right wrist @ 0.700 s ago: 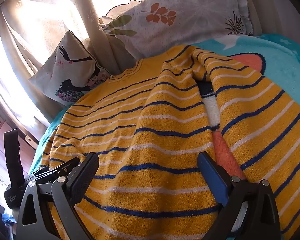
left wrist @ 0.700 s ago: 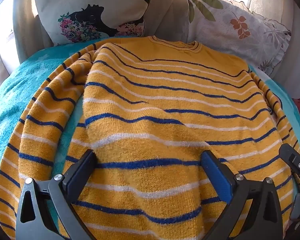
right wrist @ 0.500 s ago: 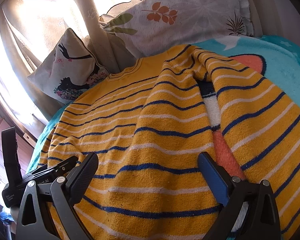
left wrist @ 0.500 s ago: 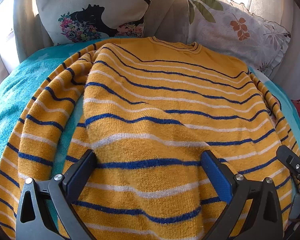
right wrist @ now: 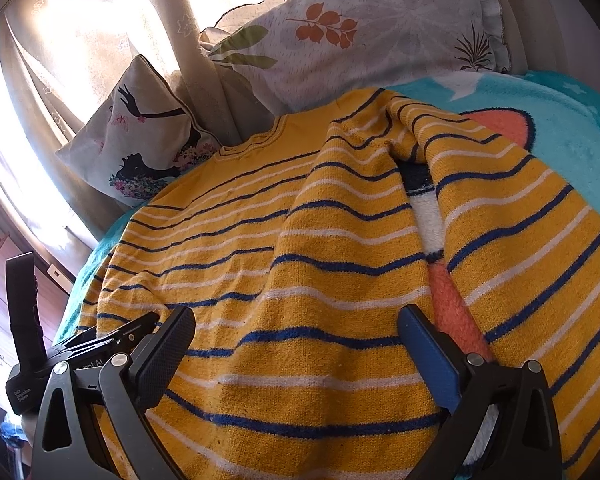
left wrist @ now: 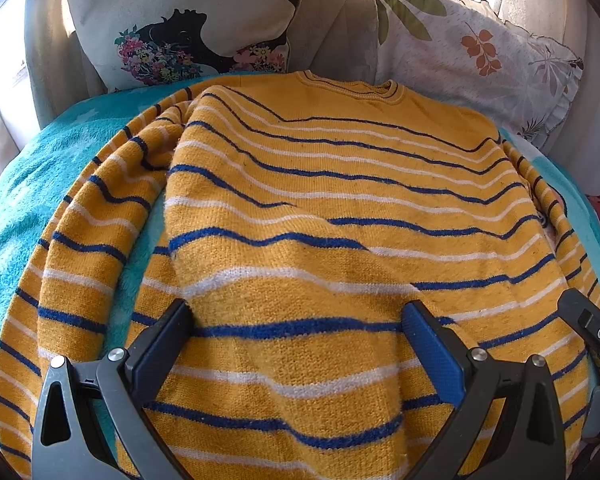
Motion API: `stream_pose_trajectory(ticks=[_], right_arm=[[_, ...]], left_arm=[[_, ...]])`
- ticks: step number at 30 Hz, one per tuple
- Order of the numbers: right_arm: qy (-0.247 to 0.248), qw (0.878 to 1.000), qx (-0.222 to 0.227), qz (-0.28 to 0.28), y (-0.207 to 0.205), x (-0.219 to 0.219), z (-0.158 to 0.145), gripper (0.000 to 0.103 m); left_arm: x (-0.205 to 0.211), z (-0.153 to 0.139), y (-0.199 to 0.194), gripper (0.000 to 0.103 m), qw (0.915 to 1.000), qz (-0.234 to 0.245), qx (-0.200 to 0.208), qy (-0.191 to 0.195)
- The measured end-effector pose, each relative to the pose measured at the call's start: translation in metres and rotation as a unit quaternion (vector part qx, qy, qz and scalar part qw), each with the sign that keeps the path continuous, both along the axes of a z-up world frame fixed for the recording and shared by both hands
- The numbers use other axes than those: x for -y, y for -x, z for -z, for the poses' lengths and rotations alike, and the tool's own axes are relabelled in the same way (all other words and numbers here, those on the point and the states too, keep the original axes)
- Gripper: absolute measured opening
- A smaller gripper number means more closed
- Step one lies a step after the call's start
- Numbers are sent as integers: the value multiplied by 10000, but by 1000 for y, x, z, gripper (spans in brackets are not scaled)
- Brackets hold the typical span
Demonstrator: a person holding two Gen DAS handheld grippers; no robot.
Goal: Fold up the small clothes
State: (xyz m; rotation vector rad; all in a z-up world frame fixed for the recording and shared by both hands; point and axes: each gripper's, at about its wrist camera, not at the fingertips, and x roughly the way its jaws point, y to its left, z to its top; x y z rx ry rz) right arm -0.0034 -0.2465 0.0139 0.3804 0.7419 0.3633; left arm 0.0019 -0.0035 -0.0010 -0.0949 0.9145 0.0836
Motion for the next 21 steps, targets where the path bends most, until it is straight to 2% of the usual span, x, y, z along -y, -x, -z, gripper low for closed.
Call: stream_pose_trajectory(ticks=[6,9,14,17,21], right_arm=[[-194,9998,37,26,1,4,1,102],[-10,10000,0,33,-1,0,1,103],[103,9999,-11,23,-2,-5,0,103],[270,9996,-27,24,-3,-10,-1,103],[366,9993,51,38,-4,-12,-1,103]], left_arm=[[-6,-1,3,103,9999,23,70,93],[-9,-2,3,103,9997,26,119,214],[-5,-1,-1,103,9998,88,149,53],[-7,-3,1,103,9990,111,421,21],[-17,-6,4,103,9963,-6,799,317]])
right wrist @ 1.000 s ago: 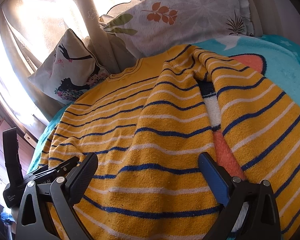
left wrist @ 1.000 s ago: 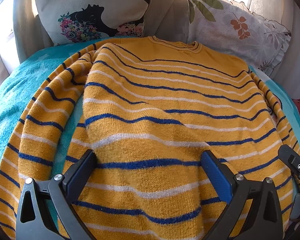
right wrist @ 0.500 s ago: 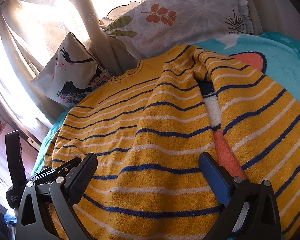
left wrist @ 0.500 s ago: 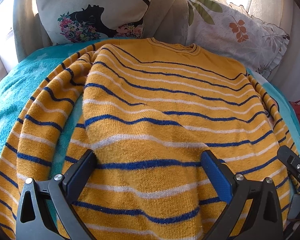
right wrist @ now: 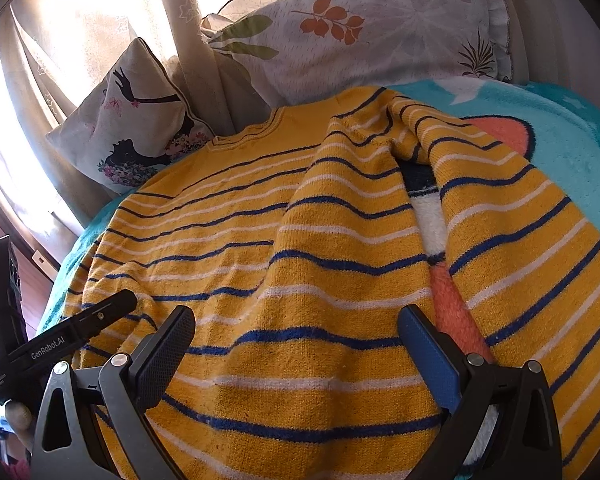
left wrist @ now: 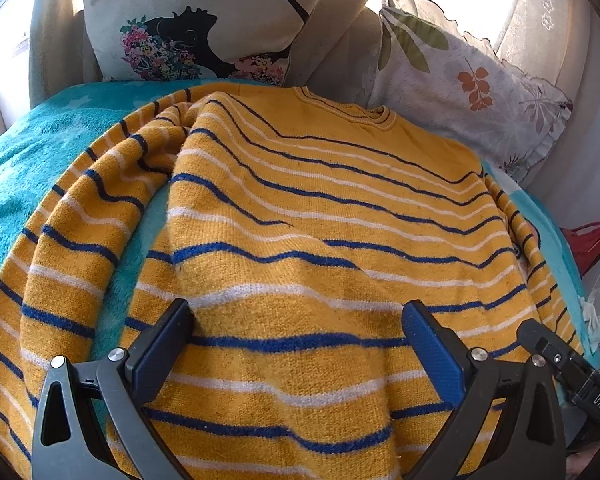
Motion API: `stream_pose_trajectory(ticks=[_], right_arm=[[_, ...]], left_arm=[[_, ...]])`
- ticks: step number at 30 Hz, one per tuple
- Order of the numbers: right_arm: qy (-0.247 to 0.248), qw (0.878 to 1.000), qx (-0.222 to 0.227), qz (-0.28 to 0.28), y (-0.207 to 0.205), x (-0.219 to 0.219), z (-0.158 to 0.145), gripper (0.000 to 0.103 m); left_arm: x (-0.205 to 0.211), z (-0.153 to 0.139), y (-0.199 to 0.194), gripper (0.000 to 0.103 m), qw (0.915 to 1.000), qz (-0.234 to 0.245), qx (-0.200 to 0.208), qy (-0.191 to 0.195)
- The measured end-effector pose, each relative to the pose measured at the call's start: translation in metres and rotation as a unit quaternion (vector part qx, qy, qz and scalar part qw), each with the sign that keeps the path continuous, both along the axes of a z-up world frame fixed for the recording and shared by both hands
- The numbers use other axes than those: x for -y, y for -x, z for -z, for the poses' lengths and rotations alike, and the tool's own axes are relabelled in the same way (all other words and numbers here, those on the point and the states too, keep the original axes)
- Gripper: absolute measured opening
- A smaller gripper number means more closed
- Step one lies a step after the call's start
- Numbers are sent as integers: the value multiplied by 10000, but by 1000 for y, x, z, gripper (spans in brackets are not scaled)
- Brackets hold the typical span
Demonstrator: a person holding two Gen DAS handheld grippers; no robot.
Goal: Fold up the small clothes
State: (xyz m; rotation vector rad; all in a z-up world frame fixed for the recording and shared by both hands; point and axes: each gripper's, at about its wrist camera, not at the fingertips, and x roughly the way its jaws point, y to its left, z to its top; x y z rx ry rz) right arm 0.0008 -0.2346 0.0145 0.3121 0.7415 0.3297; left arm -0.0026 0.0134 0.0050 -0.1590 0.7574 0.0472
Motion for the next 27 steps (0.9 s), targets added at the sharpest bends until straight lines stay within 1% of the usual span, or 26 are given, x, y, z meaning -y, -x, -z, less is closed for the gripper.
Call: stream_pose_trajectory(ticks=[1,4,6,11,12,13,16,18,23,25,27], right_arm=[[-34,10000,4,0,0,1,0,103],[-69,9990,436,-10,3,7,0,103],[-203,9983,550,-31,5,11,0,103],[-538,9974,464,-76,6,19,1,103],[-571,9977,367,-85,6,20,2,103],[-615,9974,367,-105,6,21,2,103],[-731,9967,330,-140,7,24,3,103],[-729,9967,303,-160,7,24,3,103],[-318,9990,190,-264,4,17,3,103],[-389,9987,197,-268,4,19,4,103],[-474,9983,199,-284,5,21,4,103]], left_arm=[[-1,0,1,103,10000,7,48,48],[-2,-1,3,103,9998,5,159,122],[-2,0,4,103,9998,2,162,112],[0,0,4,103,9997,12,211,133],[-2,0,5,103,9995,20,229,200],[-3,-1,6,103,9992,21,261,307],[-5,-1,7,103,9985,17,303,446],[-5,-1,7,103,9984,15,305,479],[-6,-2,6,103,9978,-28,326,578],[-7,-3,5,103,9972,-44,297,688],[-6,-3,5,103,9974,-48,272,662]])
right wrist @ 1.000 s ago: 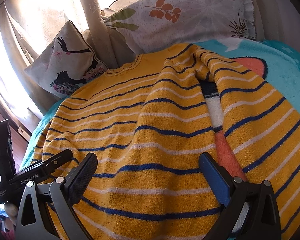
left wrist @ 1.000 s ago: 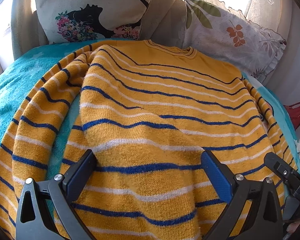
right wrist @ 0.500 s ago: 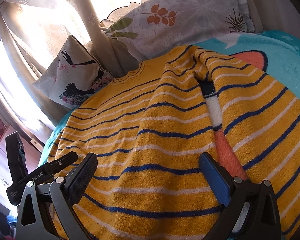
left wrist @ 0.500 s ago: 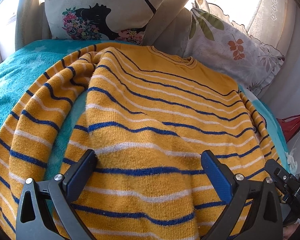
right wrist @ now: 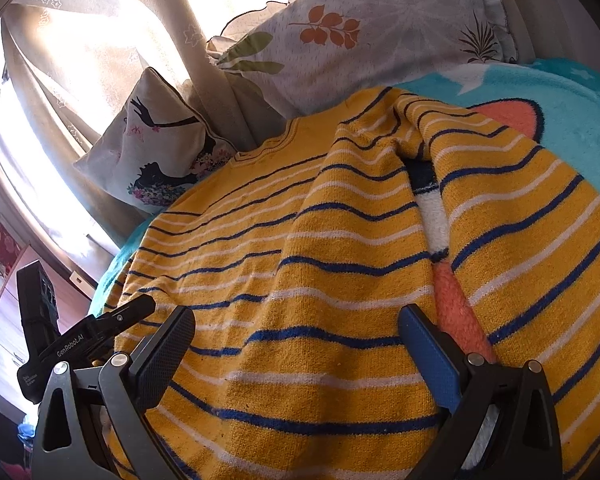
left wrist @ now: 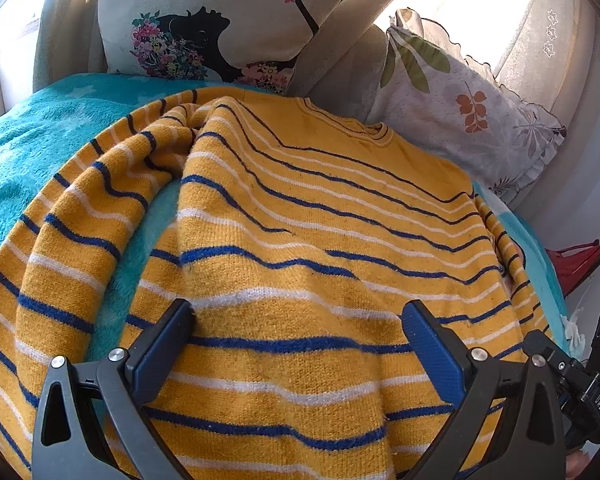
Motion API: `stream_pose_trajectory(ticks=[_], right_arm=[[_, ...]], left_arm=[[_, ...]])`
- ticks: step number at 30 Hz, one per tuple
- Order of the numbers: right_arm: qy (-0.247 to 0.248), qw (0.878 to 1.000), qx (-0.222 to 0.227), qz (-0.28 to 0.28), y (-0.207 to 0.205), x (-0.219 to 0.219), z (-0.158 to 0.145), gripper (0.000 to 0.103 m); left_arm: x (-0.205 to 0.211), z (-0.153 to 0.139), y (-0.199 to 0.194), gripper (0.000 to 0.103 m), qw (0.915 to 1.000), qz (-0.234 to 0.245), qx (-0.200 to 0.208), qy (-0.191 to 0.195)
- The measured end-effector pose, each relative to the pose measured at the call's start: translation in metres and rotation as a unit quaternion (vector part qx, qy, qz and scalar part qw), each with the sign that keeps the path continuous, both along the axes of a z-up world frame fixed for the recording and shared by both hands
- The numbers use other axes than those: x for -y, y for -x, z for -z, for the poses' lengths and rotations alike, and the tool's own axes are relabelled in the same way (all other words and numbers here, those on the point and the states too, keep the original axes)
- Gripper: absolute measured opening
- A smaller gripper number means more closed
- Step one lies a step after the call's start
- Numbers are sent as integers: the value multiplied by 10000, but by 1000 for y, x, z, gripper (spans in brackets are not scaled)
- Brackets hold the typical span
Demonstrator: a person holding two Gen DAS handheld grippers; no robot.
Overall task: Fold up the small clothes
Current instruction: 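Move the right tool to a sweater sleeve and grasp its cuff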
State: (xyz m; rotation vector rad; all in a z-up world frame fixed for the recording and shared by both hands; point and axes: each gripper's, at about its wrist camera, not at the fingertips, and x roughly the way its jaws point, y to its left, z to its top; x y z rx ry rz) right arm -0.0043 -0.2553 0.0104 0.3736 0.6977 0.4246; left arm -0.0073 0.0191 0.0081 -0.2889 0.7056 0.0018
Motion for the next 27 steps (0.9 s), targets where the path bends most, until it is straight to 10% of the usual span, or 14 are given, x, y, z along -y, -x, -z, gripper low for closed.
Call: stream_pose_trajectory(ticks=[5,12,27], right_arm=[[774,9970,16,-60,25,10,-31,86],[2159,9635,-96,1583,82,79,-41,92],[1180,9453,-1122,2825,83,129,-6,93]], left_arm=[[5,1,-2,103,9996,32,-71,-264],[3,1,-2,103,9997,63,-46,-228],[14,2,-7,103,9978,81,-223,-624]])
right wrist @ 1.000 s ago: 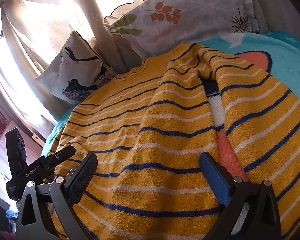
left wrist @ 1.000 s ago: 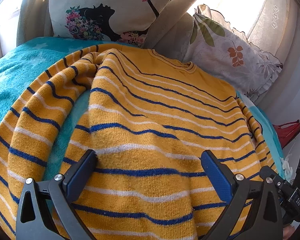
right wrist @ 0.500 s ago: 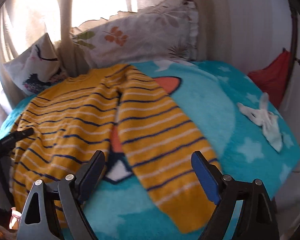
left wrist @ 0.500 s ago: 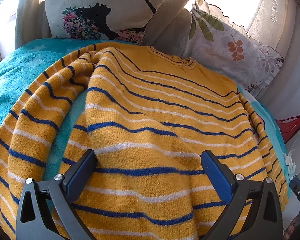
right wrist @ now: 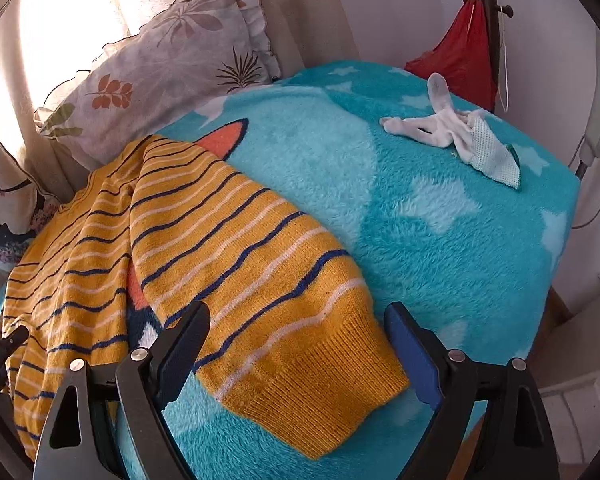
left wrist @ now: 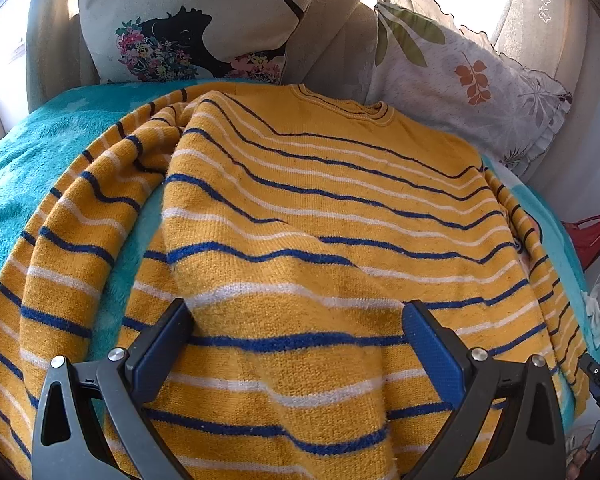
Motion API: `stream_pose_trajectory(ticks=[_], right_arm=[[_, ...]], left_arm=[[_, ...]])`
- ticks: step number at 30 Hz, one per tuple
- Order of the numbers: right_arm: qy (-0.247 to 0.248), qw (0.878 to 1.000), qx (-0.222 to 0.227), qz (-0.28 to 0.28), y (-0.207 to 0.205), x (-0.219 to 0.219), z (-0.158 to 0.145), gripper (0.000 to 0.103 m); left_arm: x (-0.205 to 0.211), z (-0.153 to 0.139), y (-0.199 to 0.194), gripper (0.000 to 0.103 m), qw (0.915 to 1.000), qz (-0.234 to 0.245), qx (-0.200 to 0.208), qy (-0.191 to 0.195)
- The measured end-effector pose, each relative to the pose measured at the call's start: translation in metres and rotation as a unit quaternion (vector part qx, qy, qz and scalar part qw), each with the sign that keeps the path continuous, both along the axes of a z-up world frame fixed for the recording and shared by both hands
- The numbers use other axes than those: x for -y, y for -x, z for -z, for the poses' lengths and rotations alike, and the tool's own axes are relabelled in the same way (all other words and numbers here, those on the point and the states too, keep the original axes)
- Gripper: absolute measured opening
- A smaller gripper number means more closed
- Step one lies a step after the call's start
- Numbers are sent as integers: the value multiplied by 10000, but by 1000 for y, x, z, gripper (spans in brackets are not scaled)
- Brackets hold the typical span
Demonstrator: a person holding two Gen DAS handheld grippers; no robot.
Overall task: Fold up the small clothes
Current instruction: 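Move the right tool to a sweater sleeve and grasp its cuff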
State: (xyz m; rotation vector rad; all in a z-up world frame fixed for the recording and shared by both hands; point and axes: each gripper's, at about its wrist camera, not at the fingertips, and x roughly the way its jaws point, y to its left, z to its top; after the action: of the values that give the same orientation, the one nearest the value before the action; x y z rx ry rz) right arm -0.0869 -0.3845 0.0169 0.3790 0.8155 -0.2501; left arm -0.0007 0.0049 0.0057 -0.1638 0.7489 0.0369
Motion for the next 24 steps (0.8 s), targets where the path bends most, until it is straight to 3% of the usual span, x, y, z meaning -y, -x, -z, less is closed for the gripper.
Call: stream_pose_trajectory(ticks=[3,6,10,14,24], right_arm=[[-36,9999,88,-58,-1,-9,2,92],[83,9997,168,-160,-2,-19,3,83],[384,9986,116,-355,-4,-29,1,56],[231,9982,221,-508,-5,-23,-7,24],[189,9945,877,-549,-23,10,-68,18]], left_arm=[[2,1,-1,103,10000,4,-50,-83],[3,1,-1,103,9999,12,-80,-131],[4,2,-2,103,9999,-6,-116,-123],[4,2,-2,103,9998,-9,-157,-131],[3,3,-4,103,9997,-5,-217,-122]])
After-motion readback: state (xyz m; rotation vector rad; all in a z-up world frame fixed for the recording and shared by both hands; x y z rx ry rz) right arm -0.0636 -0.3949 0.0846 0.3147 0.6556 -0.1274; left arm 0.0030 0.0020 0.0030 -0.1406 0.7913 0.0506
